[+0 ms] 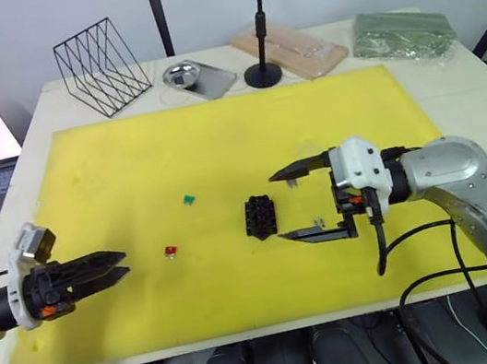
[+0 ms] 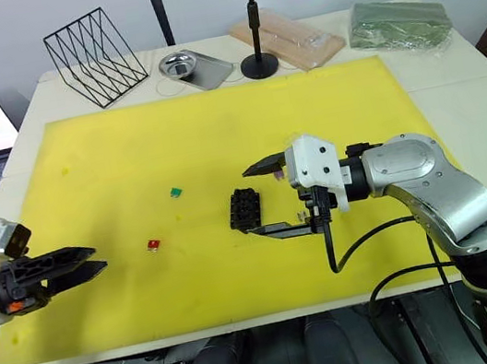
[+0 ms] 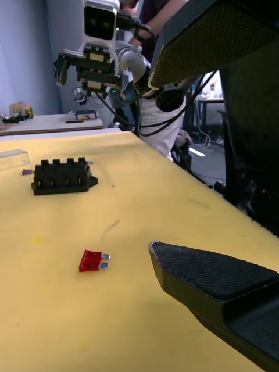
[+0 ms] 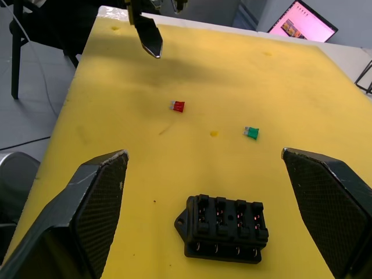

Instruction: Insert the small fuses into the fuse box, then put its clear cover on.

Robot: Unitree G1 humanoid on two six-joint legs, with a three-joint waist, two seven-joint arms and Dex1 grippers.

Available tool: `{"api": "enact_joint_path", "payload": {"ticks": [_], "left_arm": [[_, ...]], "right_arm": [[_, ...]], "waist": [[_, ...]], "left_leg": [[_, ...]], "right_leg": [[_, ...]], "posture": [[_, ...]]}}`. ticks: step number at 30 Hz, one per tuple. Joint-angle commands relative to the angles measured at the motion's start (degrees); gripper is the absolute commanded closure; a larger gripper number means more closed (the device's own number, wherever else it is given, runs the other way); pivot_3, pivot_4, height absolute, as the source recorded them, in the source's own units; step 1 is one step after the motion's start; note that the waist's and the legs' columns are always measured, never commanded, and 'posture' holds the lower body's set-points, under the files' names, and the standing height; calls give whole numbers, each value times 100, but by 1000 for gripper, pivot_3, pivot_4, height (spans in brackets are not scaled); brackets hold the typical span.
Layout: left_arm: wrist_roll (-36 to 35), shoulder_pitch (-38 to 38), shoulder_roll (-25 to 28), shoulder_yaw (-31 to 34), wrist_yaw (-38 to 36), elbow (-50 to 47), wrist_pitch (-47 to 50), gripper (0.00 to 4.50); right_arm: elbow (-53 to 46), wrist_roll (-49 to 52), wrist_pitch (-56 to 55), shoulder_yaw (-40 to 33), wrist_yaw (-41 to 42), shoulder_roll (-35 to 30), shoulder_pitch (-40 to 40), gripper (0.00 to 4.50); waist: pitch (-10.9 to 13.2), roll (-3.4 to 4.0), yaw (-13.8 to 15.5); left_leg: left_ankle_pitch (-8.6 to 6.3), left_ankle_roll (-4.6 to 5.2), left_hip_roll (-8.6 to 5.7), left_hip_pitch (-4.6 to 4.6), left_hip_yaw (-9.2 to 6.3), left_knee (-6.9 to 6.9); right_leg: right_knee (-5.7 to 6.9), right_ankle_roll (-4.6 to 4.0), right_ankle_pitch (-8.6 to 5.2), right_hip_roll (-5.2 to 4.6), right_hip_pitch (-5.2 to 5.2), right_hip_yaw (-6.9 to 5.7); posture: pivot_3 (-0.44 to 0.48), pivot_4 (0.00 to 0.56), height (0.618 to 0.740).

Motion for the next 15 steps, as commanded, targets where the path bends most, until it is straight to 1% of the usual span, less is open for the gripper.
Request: {"api": "enact_joint_path", "payload": {"ticks": [1,10,15], "left_arm": [[97,-208,-111,25,123,84,80,51],[317,-646,-501,-116,406,288,374,51],[591,-1046,-966,-234,692,513,285,51]], "right_arm": [[-165,56,29,-29,16,-16,-134,0],[-363,161,289,-52,-56,-18,-157,0],[-407,141,357,-10,-137,34,-234,0]], "waist": [[0,0,1],[-1,0,2],[-3,-3,12]], "left_leg": [[0,0,0,0,1,0],[-1,-2,0,0,2,1],[-1,-3,0,0,2,2]], "right_leg": [[0,-1,0,0,0,0],[-1,-1,1,-1,0,0],[-2,-1,2,-1,1,-1]], "posture": [[0,150,740],[0,150,740],[0,150,740]]}}
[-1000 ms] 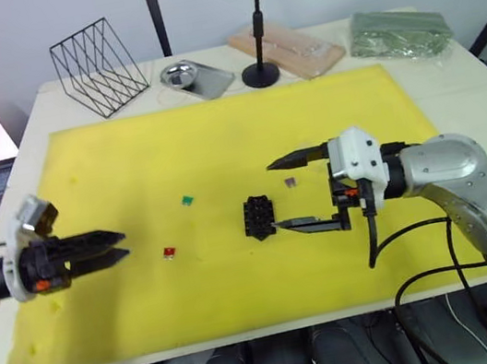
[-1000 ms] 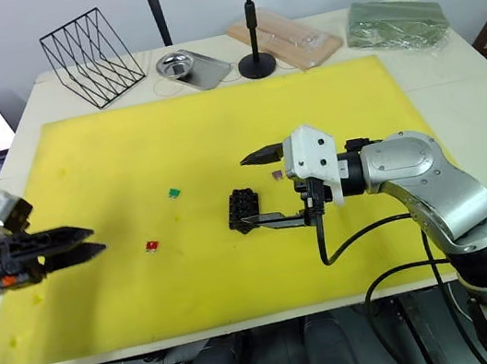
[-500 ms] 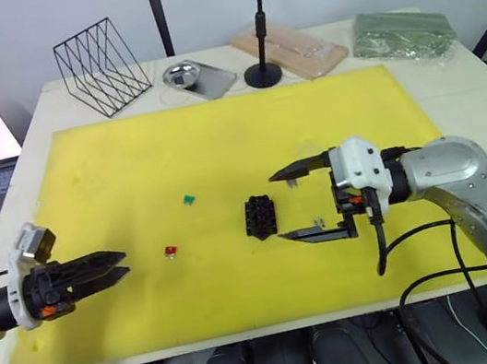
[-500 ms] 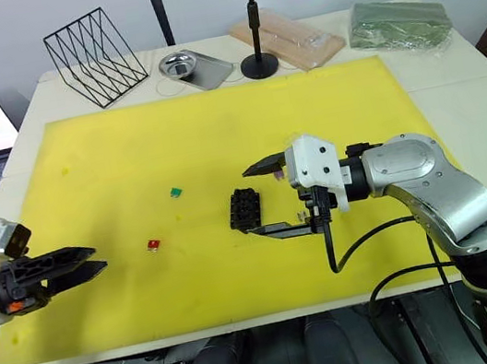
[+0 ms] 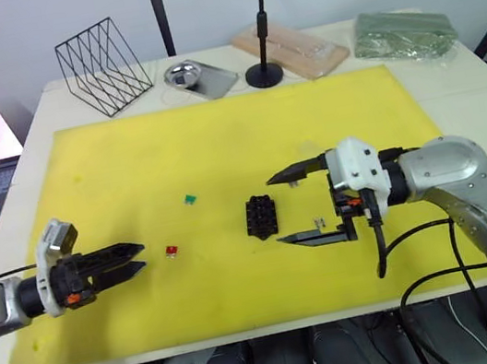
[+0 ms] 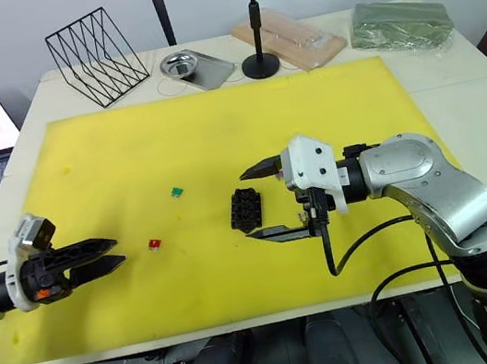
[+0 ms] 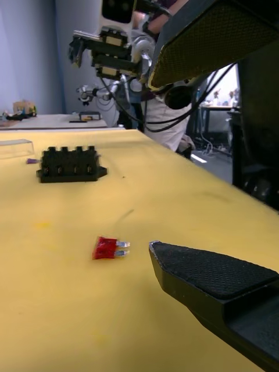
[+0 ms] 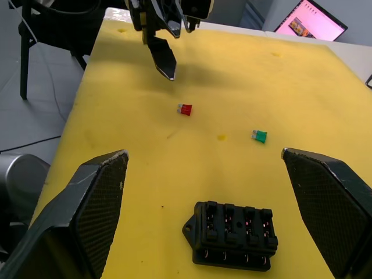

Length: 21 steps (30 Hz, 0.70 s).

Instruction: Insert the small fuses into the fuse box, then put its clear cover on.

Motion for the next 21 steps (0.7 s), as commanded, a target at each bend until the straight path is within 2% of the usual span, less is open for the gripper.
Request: {"api": "enact_joint_path", "payload": {"ticks": [1,7,21], "left_arm": [[176,-173,-187,-1,151,66,-50,51],[290,-254,-480,24,285,-5,-6,51],[938,-437,-418,-450,-268,418,-452,51]], "right_arm": [[-238,67,26,-41,-72,19,-123,0],[-312,94,99,-85,-85,-20,-130,0],[-412,141,163,-172,-120,-117,-58,0]], "waist": [[-1,-1,-10],[-1,-1,-18],[-2,0,-6]], "left_leg": [[0,0,0,0,0,0],[-2,-6,4,-1,1,-1],[-3,-5,3,1,3,0]], "right_leg": [[0,0,0,0,0,0],[-1,-1,0,2,-4,0],[-3,-1,1,1,-1,0]], "posture": [[0,150,740],[0,150,740],[0,150,740]]}}
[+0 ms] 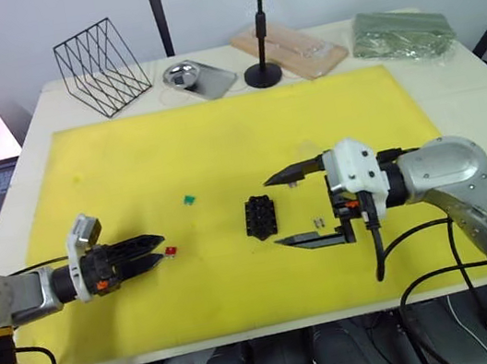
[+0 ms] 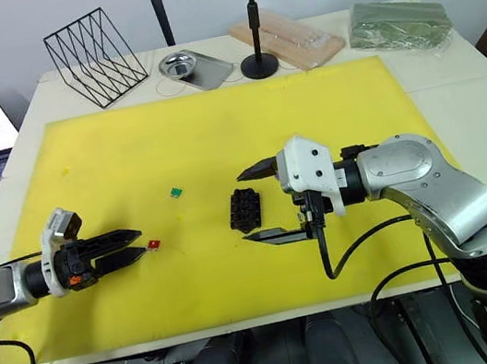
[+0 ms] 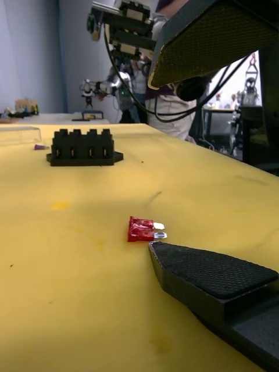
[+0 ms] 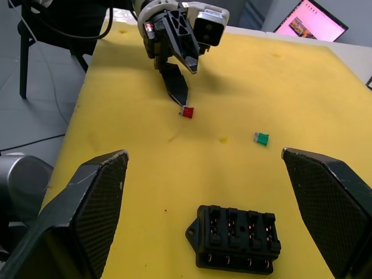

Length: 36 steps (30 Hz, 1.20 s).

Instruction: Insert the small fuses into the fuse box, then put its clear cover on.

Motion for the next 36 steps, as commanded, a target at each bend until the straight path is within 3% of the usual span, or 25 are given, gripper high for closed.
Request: {"api": "enact_joint_path", "payload": {"ticks": [1,10,24,27,30,36], "left_arm": [[254,-86,48,-174,-150,102,-245,51],[542,53,-47,-619,-581,-12,-564,51],[817,-90,-288,-917,-647,-27,-707,51],[1055,-76,-317,-1020,-596,115,-914,665],[1186,-96,-296,-1102,-613,181,-944,1790],[1298,-163,-312,-1147,-682,241,-1015,1790]], "right_arm": [[-199,84,-22,-174,-26,-71,-53,0],[-230,121,-12,-195,-37,-138,-26,0],[-220,138,18,-192,-102,-123,-54,0],[-238,138,32,-195,-134,-122,-40,0],[-265,153,56,-199,-161,-124,-32,0],[-295,171,82,-204,-181,-125,-11,0]], "waist": [[-1,1,6],[-16,24,26],[-32,49,140],[-39,60,142],[-40,61,137],[-43,66,138]], "left_leg": [[0,0,0,0,0,0],[0,0,0,1,0,1],[0,0,-2,1,-1,2],[0,0,-2,2,-1,2],[0,0,-2,3,-1,1],[0,0,-2,3,-1,1]], "right_leg": [[0,0,0,0,0,0],[-1,0,1,-2,4,-1],[-6,1,1,-3,9,-3],[-7,1,1,-3,10,-4],[-7,1,1,-3,11,-4],[-7,1,1,-3,11,-4]], "posture": [[0,150,740],[0,150,740],[0,150,740],[0,150,740],[0,150,740],[0,150,740]]}}
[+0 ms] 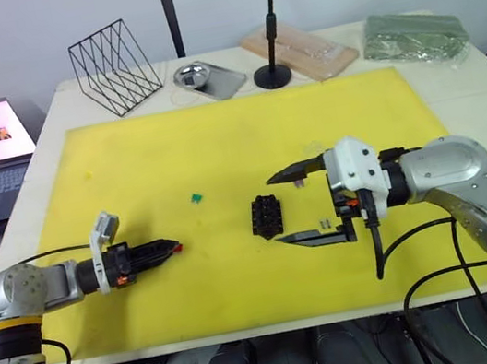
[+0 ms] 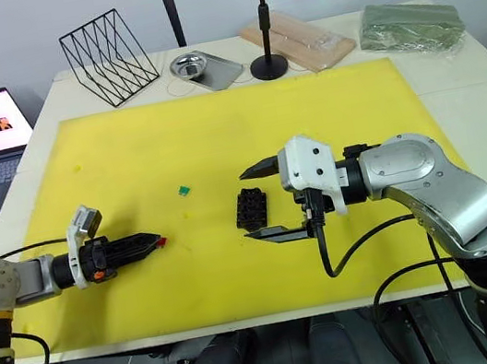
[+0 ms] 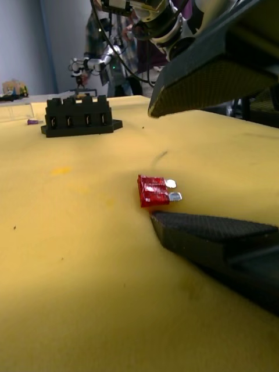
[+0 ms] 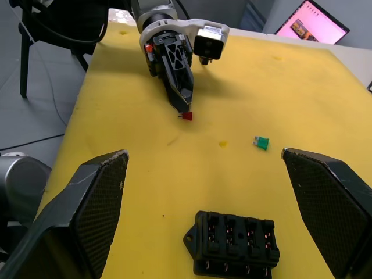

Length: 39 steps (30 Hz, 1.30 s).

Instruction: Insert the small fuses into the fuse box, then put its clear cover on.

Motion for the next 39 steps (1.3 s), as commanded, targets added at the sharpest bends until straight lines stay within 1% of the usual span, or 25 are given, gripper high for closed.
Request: {"api": "enact_joint_path", "payload": {"ticks": [1,3,5,6,12,14,18,22,25,27,29,30,32,33,36,37,39], "left_arm": [[218,22,-69,-200,69,131,-24,1790],[266,19,-76,-211,112,151,-36,1790],[360,52,-69,-266,149,160,-118,2186],[406,70,-63,-299,153,159,-152,2442],[577,145,-66,-390,215,103,-211,4465],[693,195,-40,-444,243,130,-321,4465],[668,243,55,-453,121,115,-323,4465],[250,173,60,-124,-22,-164,-17,4465],[-133,78,299,77,-447,-791,19,4465],[3,97,582,-102,-887,-1415,-577,4465],[500,199,684,-315,-1439,-2115,-1955,4465],[658,184,601,-347,-1516,-2296,-2445,4465],[647,-24,188,-233,-1287,-2474,-2911,4465],[767,-100,-33,-259,-1166,-2605,-3279,4465],[1457,-229,-1014,-385,-836,-2852,-5158,4465],[1729,-243,-1123,-536,-773,-2858,-5469,4488],[2120,-198,-1189,-937,-901,-2936,-5890,4500]], "right_arm": [[-191,103,-8,-195,-42,-46,-17,0],[-188,109,-11,-194,-39,-53,-21,0],[-186,109,-17,-192,-36,-57,-22,0],[-186,108,-19,-192,-35,-58,-20,0],[-186,86,-49,-178,-28,-59,12,0],[-194,84,-49,-170,-34,-52,9,0],[-169,45,-92,-155,-23,-52,31,0],[-181,86,-59,-169,-37,-40,59,0],[-175,354,314,-297,-170,-39,65,0],[-152,927,927,-548,-409,24,51,0],[-58,1704,1736,-860,-768,88,-89,0],[-42,1885,1906,-937,-854,89,-151,0],[-10,2051,2085,-1019,-1008,88,-266,0],[7,2078,2133,-1034,-1065,80,-311,0],[-5,1876,2006,-899,-1028,-24,-353,0],[-6,1840,1962,-874,-1036,-17,-361,188],[-92,1669,1798,-774,-1085,18,-362,572]], "waist": [[0,0,0],[0,0,0],[-1,1,-1],[-1,1,-1],[-9,14,-6],[-19,31,-7],[-37,51,-13],[-37,51,-18],[-28,36,-23],[-15,13,-20],[-11,10,-8],[-10,17,-3],[-9,16,13],[-8,15,16],[-4,5,6],[-2,0,6],[-2,0,-27]], "left_leg": [[0,0,0,0,0,0],[0,0,0,0,0,0],[0,0,0,0,0,0],[0,0,0,0,0,0],[0,0,1,1,0,-1],[0,0,1,1,0,-2],[0,0,3,2,1,-2],[-1,1,4,2,1,-4],[-1,1,5,-6,0,-4],[-1,1,6,-13,-1,-4],[-1,0,9,-16,-4,-4],[-1,-1,16,-18,-2,-6],[-1,-1,23,-18,6,-18],[-1,-1,23,-18,6,-17],[-1,0,28,-20,13,-15],[-1,1,29,-21,13,-16],[0,-3,33,-21,18,-15]], "right_leg": [[0,0,0,0,0,0],[0,0,0,0,1,0],[0,0,0,0,1,-1],[0,0,0,0,1,-1],[-1,0,0,0,0,-1],[-1,0,0,0,0,0],[-1,0,-1,1,0,0],[-2,0,-1,3,0,0],[-3,0,-1,3,-8,-1],[-6,-1,-1,3,-12,-1],[-17,-6,3,2,-11,-4],[-40,-19,10,1,-6,-5],[-79,-43,19,2,3,-5],[-79,-42,19,2,5,-6],[-85,-32,26,5,6,-7],[-85,-31,26,6,5,-8],[-84,-23,31,11,2,-7]], "posture": [[0,150,740],[0,150,740],[0,150,740],[0,150,740],[0,150,740],[0,150,740],[0,150,740],[0,150,740],[0,150,740],[0,150,740],[0,150,740],[0,150,740],[0,150,740],[0,150,740],[0,150,740],[0,150,740],[0,150,740]]}}
